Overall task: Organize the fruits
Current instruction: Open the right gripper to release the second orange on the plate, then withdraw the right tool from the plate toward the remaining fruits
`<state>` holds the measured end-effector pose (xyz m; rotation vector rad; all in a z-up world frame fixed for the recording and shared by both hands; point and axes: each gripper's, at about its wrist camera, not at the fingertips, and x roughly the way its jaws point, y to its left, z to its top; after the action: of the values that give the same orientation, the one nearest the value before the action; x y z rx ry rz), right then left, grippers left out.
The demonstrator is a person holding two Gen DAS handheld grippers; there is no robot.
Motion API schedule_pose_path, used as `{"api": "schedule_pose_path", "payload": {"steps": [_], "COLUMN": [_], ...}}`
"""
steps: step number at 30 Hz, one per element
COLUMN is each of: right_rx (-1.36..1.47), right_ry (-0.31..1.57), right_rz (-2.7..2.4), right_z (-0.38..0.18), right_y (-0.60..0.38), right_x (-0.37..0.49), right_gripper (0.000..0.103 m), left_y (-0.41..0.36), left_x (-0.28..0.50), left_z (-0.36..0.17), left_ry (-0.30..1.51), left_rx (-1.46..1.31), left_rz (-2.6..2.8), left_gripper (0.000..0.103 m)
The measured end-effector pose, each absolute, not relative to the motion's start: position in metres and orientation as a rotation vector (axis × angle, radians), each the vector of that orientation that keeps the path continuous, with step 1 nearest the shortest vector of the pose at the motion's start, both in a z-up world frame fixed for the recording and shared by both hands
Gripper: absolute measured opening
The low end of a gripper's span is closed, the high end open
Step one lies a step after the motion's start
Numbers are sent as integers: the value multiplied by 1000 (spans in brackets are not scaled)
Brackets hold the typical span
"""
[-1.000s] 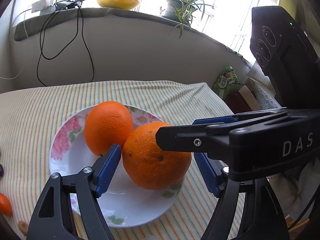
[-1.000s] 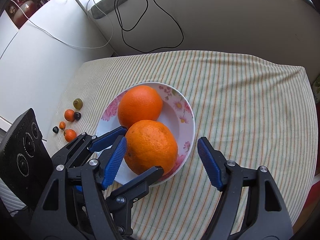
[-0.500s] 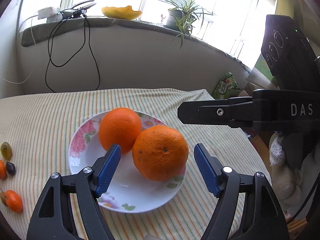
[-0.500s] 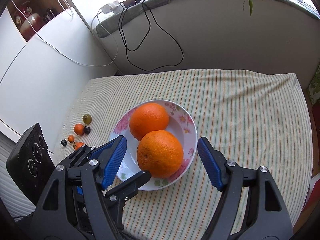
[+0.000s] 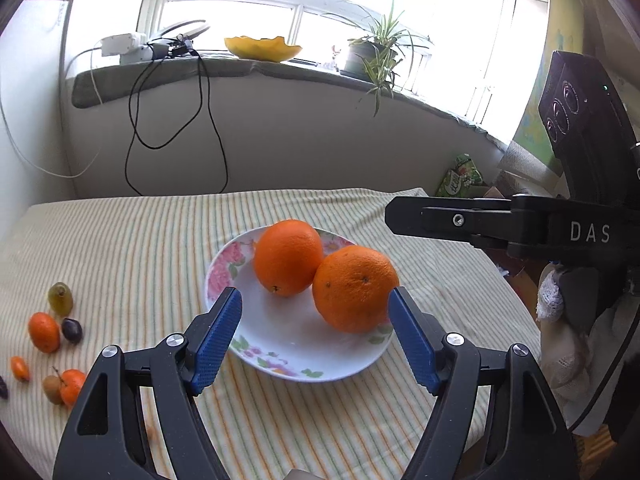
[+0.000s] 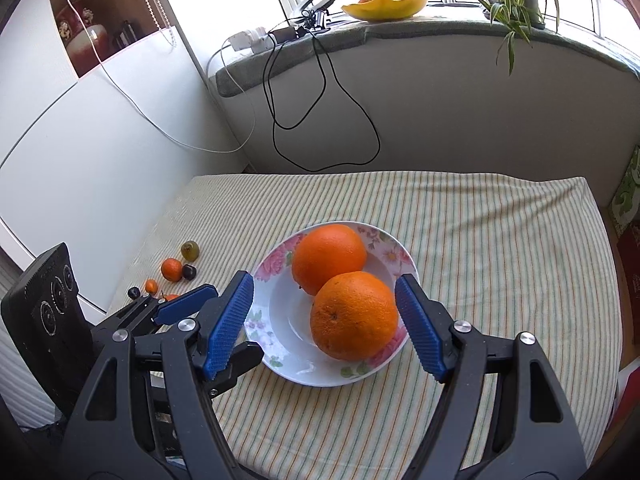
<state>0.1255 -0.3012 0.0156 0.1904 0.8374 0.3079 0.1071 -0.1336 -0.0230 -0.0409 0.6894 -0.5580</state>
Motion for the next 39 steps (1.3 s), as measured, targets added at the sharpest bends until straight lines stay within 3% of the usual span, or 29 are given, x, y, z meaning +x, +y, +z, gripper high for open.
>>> {"api": "schedule_pose_path", "payload": {"steps": [20, 39], "right_rx": [-16, -64], "right_ry": [697, 855], "right_rz": [426, 576], "right_z": [6, -58], "right_y": [-194, -116], "right_x": [71, 83], "right_gripper": [76, 76], "left_y": [12, 129], "left_x": [84, 78], "left_z": [-45, -98], "left_ry": [686, 780], "left_rx": [-49, -264], "left_rz": [-276, -39], "left_gripper": [76, 75]}}
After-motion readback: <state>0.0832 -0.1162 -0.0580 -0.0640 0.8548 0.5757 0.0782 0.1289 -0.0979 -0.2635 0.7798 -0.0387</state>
